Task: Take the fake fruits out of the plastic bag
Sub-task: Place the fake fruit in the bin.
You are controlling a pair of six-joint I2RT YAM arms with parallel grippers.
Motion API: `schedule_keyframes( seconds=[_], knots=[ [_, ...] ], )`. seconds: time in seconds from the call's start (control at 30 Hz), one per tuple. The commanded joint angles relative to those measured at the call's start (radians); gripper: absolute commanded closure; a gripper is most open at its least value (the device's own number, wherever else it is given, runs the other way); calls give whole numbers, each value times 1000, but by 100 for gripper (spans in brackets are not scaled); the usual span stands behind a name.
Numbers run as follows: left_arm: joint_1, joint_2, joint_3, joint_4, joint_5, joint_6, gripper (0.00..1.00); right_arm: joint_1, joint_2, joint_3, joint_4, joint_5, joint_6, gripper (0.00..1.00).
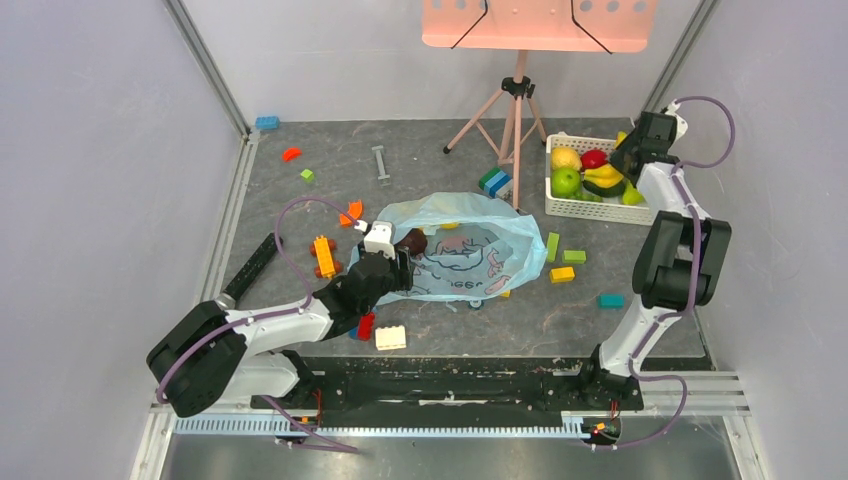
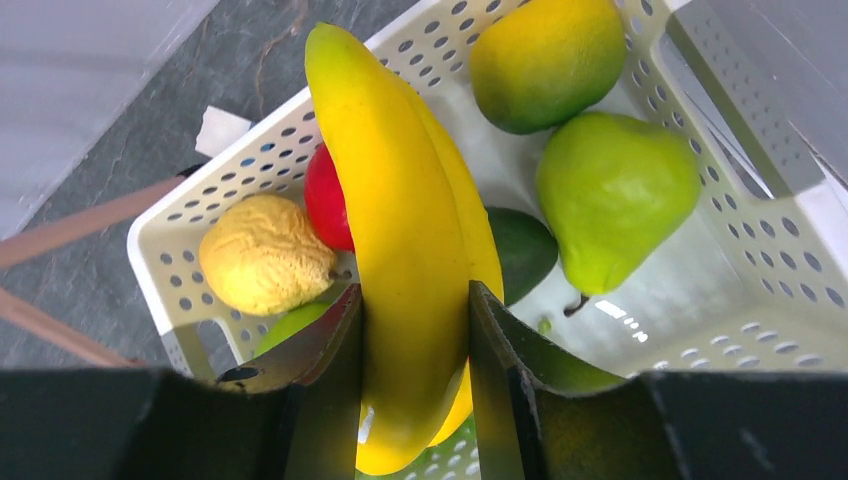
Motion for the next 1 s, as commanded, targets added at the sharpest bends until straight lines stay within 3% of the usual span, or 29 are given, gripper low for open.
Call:
schedule_keyframes(
  seconds=[0.0,0.17,0.37,0.53,0.97],
  knots=[
    [-2,-15,19,22,-30,45,31,-7,71,105,9,41,27,78],
    [-2,-5,23,20,-28,45,31,-7,130,145,-18,60,23,73],
    [-2,-8,22,20,-32,46,31,-6,107,111,16,34,2,44],
    [-2,-6,22,20,-31,46,31,-8,-13,10,87,22,-13,22],
    [-2,-13,20,20,-29,45,31,24,-517,-363,227,-22,6,20]
  ],
)
